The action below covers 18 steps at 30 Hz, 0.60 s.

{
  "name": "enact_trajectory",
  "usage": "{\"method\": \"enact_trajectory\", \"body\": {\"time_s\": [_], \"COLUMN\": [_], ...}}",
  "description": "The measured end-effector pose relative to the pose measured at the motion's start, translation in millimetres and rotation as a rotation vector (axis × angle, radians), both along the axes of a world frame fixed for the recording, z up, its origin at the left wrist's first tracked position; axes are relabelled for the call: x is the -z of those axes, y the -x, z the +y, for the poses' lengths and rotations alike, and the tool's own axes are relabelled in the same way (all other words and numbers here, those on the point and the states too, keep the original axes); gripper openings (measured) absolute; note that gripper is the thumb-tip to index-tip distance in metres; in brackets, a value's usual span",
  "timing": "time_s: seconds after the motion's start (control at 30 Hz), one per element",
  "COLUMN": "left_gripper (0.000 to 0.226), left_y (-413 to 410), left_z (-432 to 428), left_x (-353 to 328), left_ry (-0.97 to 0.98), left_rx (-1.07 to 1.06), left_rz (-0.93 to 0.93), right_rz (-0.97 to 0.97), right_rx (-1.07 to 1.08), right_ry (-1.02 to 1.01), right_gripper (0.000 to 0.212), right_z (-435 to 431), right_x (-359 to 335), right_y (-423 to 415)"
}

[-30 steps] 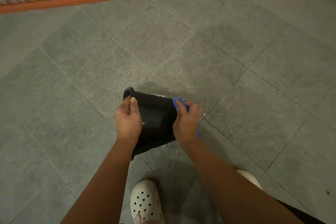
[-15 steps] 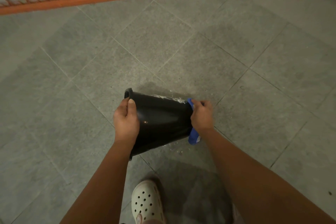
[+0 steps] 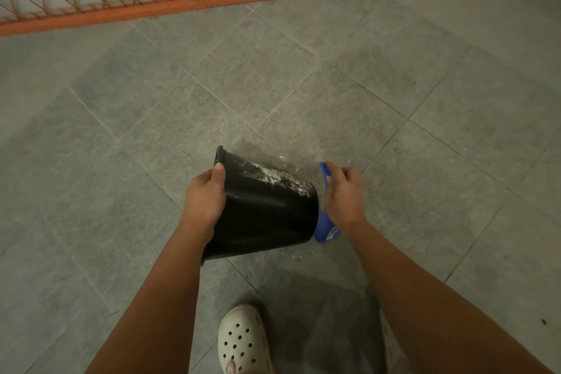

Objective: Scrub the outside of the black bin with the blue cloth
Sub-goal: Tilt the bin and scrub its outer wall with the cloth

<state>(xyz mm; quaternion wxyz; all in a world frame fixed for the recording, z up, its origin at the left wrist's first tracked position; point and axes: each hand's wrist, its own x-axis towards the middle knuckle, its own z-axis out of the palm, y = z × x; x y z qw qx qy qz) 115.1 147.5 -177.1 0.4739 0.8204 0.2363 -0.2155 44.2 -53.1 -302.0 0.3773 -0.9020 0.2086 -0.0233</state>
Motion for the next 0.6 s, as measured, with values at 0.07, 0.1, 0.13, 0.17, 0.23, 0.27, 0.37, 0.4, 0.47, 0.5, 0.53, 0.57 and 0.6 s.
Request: {"method": "enact_trajectory", "body": {"time_s": [0.07, 0.1, 0.13, 0.17, 0.23, 0.27, 0.37, 0.4, 0.47, 0.5, 0.53, 0.57, 0.6], "left_gripper": [0.032, 0.031, 0.029, 0.028, 0.029, 0.029, 0.028, 0.029, 0.03, 0.032, 0.036, 0.039, 0.04], "left_y": [-3.9, -4.9, -5.0, -4.4, -3.7, -3.7, -5.0, -4.8, -2.4, -0.5, 1.4, 2.6, 2.8], "left_z": [4.2, 5.8, 6.8, 7.1, 7.8, 8.2, 10.3, 10.2, 7.6, 5.7, 4.6, 4.7, 5.9], "left_x": [-0.5, -1.3, -2.3, -3.5, -4.4, -4.6, -3.2, -2.6, -0.1, 1.6, 3.2, 4.4, 5.5], "left_ry": [-0.021, -0.029, -0.033, -0.034, -0.037, -0.037, -0.026, -0.027, -0.031, -0.044, -0.063, -0.083, -0.097], "left_rx": [0.021, 0.041, 0.065, 0.084, 0.1, 0.1, 0.058, 0.033, 0.003, 0.011, 0.03, 0.052, 0.076], "left_rz": [0.025, 0.032, 0.033, 0.031, 0.017, 0.018, 0.033, 0.035, 0.016, -0.006, -0.029, -0.047, -0.054], "right_rz": [-0.044, -0.084, -0.119, -0.139, -0.135, -0.103, 0.009, 0.016, -0.008, -0.042, -0.074, -0.092, -0.104], "right_rx": [-0.026, -0.031, -0.034, -0.038, -0.085, -0.106, -0.1, -0.099, -0.102, -0.115, -0.13, -0.153, -0.181], "right_ry": [0.026, 0.029, 0.008, -0.027, -0.038, -0.041, -0.112, -0.12, -0.097, -0.064, -0.033, 0.003, 0.062], "right_gripper": [0.039, 0.035, 0.029, 0.023, 0.018, 0.022, 0.036, 0.035, 0.032, 0.033, 0.035, 0.038, 0.045], "right_z": [6.9, 10.4, 13.8, 16.7, 21.2, 22.3, 24.7, 27.4, 34.6, 38.8, 42.1, 44.0, 45.0], "right_x": [-2.2, -3.2, -4.4, -5.8, -5.0, -2.7, 3.9, 5.9, 5.3, 5.4, 5.3, 7.6, 10.9], "right_y": [2.6, 4.4, 6.4, 8.3, 12.6, 14.3, 22.5, 26.9, 36.4, 40.6, 44.0, 46.1, 46.2]}}
